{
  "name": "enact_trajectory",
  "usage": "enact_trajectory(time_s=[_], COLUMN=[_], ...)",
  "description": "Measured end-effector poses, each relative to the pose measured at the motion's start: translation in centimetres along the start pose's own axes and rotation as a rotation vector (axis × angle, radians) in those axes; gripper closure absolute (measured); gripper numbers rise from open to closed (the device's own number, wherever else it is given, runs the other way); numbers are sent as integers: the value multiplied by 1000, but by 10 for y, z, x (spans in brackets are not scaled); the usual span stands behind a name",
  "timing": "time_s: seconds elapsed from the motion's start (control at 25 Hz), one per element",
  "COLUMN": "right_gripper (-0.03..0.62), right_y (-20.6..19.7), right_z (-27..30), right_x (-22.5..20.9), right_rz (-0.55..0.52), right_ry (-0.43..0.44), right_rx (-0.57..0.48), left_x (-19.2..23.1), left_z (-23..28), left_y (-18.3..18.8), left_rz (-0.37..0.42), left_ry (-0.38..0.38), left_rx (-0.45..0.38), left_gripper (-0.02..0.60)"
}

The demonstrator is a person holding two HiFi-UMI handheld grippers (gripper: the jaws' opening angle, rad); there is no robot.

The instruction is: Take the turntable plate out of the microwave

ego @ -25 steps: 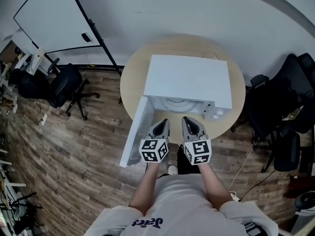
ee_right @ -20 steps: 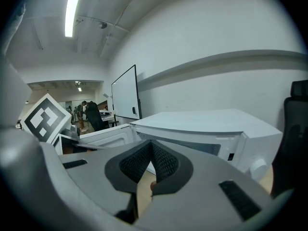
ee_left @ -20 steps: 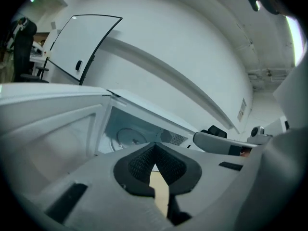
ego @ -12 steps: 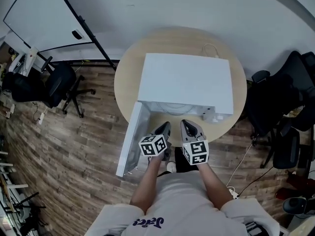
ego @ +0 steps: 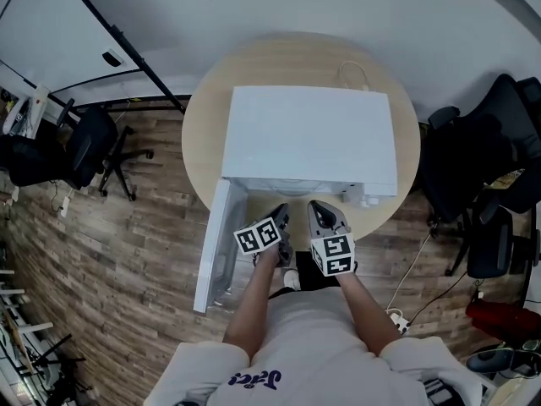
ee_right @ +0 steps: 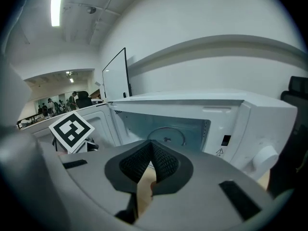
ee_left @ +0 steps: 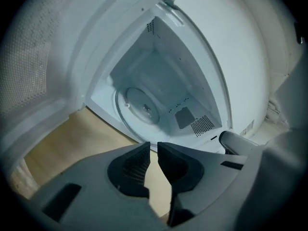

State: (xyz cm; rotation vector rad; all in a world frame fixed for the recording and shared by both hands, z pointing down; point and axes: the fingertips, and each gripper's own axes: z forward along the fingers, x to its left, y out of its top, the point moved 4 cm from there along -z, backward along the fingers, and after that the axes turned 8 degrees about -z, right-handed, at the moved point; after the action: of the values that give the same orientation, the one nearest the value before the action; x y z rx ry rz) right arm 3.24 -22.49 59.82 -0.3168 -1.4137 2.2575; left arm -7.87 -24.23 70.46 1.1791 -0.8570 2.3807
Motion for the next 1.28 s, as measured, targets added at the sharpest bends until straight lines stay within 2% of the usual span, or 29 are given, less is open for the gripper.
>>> enact_trajectory(time_s=[0.12, 0.28, 0.44, 0.56, 0.68, 0.8, 0.96, 1.16, 1.28], right_gripper=[580, 580, 580, 580, 580, 580, 580, 580, 580], right_y=[-3, -5, -9, -13, -15, -17, -19, -27, -32], right_z=[5, 8, 11, 12, 12, 11, 10, 10, 9], right_x=[-6, -9, -15, -21, -25, -29, -34, -41, -42], right_rz=[10, 10, 13, 21, 29, 37, 50, 86, 112], right_ry=[-1, 1, -2, -5, -9, -11, -17, -29, -26], right_rx=[15, 25, 39, 45, 51, 58, 60, 69, 75], left_x=[5, 16, 26, 34, 38, 40, 44, 44, 41], left_z=[14, 28, 42, 50, 56, 62, 67, 65, 63], left_y=[-1, -2, -3, -1, 3, 5, 0, -2, -5], left_rz=[-100, -312, -517, -632, -667, -723, -787, -791, -791], left_ry=[-28, -80, -135, -146, -147, -151, -132, -150, -161], left_rx=[20, -22, -85, -153, -209, -226, -229, -235, -234], left_gripper=[485, 387, 348, 340, 337, 347, 476, 524, 532])
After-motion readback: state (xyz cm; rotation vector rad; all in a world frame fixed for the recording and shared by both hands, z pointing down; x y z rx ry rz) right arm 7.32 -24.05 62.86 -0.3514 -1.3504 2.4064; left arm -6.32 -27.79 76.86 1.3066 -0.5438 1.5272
